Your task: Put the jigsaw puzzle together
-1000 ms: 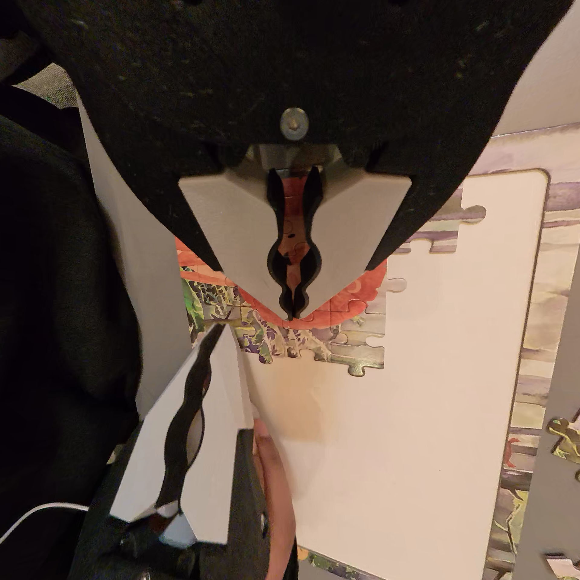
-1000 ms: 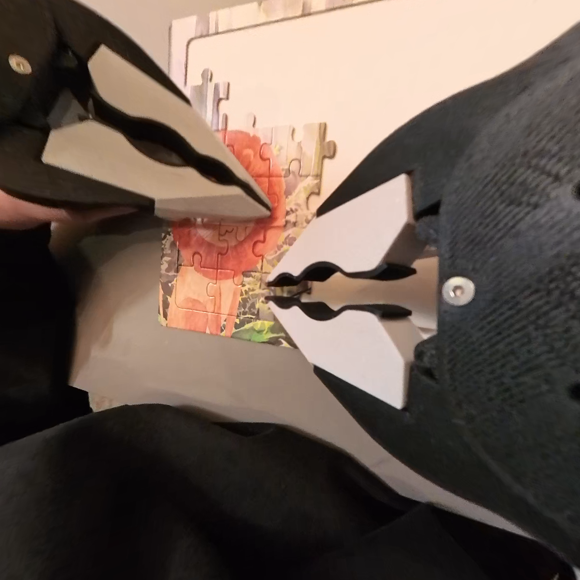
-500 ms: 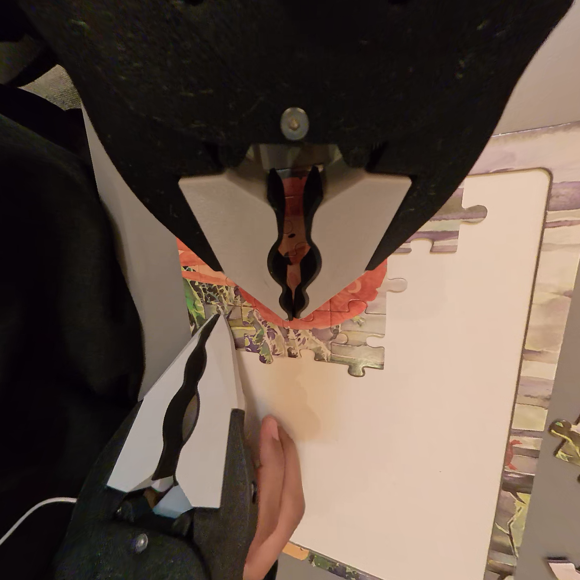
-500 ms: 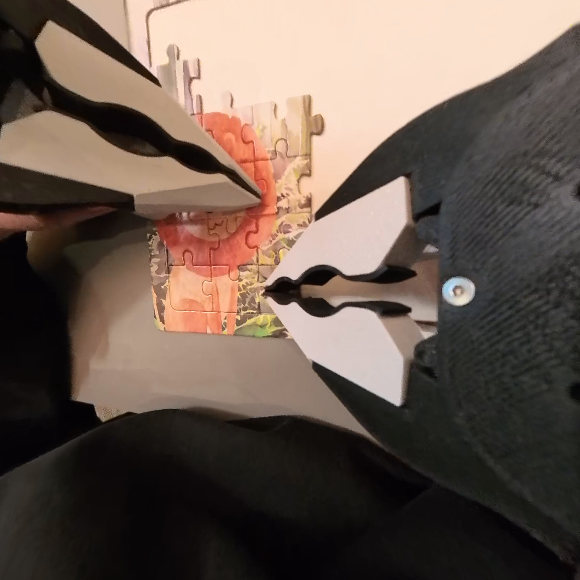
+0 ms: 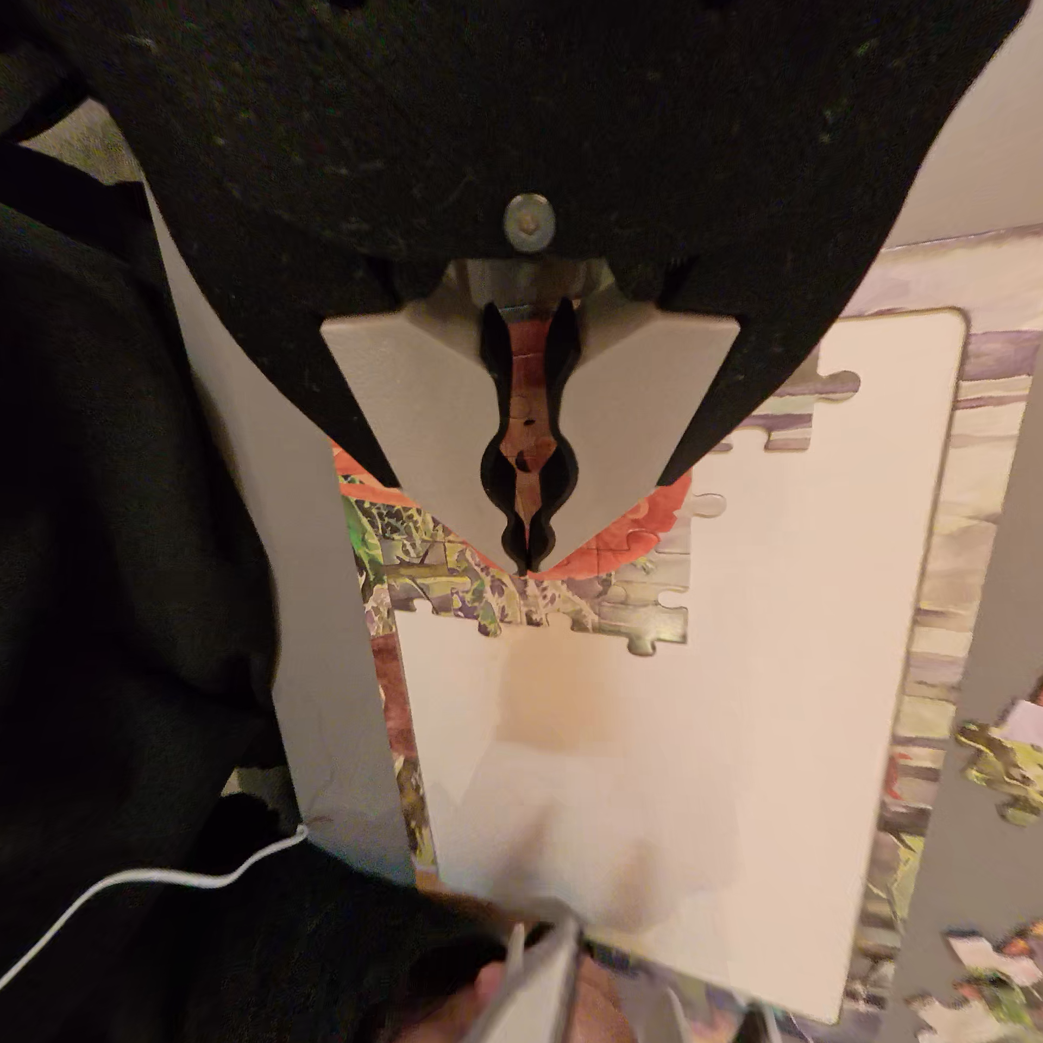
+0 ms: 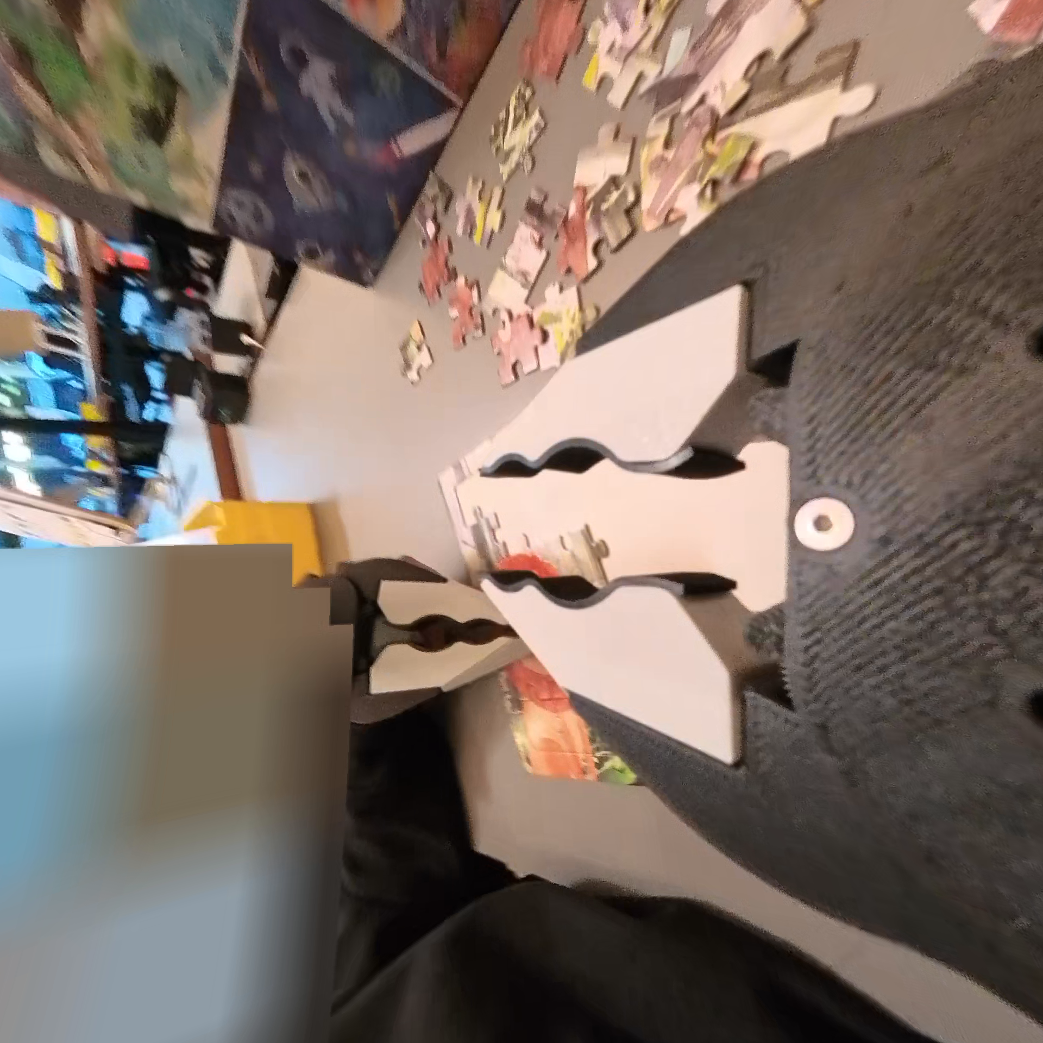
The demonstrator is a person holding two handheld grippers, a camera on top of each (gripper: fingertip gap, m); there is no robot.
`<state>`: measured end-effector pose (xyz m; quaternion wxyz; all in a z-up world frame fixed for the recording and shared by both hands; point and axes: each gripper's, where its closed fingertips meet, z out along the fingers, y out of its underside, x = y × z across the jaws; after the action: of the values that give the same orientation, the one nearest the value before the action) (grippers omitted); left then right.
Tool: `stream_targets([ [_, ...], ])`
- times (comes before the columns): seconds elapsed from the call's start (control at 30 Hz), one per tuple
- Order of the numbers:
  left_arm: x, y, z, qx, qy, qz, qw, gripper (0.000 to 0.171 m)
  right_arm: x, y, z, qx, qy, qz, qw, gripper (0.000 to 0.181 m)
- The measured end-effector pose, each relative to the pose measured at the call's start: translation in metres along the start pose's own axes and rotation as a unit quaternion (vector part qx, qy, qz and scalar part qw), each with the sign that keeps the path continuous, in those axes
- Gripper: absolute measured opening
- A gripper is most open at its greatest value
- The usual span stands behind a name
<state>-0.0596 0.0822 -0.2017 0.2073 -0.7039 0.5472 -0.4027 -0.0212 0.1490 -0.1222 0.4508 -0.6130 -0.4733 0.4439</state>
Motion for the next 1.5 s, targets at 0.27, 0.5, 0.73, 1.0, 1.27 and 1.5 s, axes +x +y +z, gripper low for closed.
stream_targets([
  [0.27, -0.043, -0.026, -0.040, 0.115, -0.100, -0.024, 0.988, 0.000, 0.025, -0.025, -0.028, 0.088, 0.018, 0.065, 0.994, 0.026],
  [0.5, -0.061, -0.027, -0.049, 0.135, -0.147, -0.029, 0.979, 0.000, 0.028, -0.015, -0.022, 0.049, 0.063, 0.007, 0.997, 0.025],
  [0.73, -0.060, -0.028, -0.046, 0.131, -0.154, -0.018, 0.979, 0.000, 0.034, -0.008, -0.018, 0.036, 0.079, -0.002, 0.996, 0.029],
  [1.0, -0.057, -0.026, -0.042, 0.121, -0.150, -0.014, 0.981, 0.000, 0.037, -0.007, -0.018, 0.035, 0.087, 0.002, 0.996, 0.033],
  [1.27, -0.044, -0.021, -0.030, 0.090, -0.117, -0.014, 0.989, 0.000, 0.030, -0.001, -0.013, 0.011, 0.069, 0.014, 0.997, 0.030],
  [1.5, 0.004, -0.014, 0.006, 0.027, -0.025, 0.047, 0.998, 0.000, 0.026, 0.003, -0.012, -0.007, 0.070, -0.003, 0.998, 0.033],
])
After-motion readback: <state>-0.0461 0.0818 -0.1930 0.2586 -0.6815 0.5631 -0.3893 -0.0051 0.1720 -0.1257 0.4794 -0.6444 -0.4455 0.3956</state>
